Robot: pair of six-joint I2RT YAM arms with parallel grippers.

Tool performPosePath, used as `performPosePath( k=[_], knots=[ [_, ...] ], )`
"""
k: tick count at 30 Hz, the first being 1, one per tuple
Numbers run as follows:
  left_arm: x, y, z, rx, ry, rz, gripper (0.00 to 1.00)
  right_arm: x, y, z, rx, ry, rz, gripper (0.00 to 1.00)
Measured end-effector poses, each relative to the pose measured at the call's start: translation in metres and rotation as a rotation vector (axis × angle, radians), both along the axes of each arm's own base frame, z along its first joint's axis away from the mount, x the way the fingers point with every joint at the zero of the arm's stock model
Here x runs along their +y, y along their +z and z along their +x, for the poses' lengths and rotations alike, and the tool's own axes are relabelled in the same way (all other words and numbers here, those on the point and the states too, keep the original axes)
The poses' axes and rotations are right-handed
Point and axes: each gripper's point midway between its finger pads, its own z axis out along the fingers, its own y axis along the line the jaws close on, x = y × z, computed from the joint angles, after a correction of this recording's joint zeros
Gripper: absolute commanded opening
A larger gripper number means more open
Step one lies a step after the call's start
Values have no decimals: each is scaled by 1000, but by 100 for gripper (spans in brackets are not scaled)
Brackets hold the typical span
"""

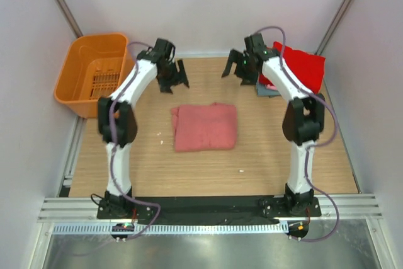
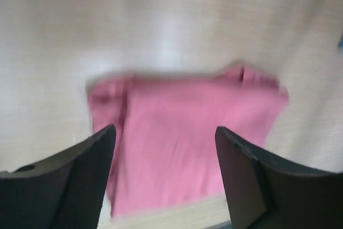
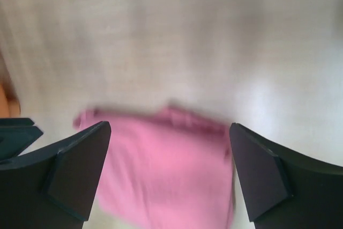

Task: Fold and stack the t-shirts
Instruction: Fold the tshirt, then neatly place the folded tshirt to the corner

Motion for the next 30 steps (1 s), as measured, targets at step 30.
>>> performPosePath(
  k=[30],
  knots=[
    [16, -74, -56, 92, -44, -47, 67, -17, -82, -188, 160, 78, 186, 77]
  ],
)
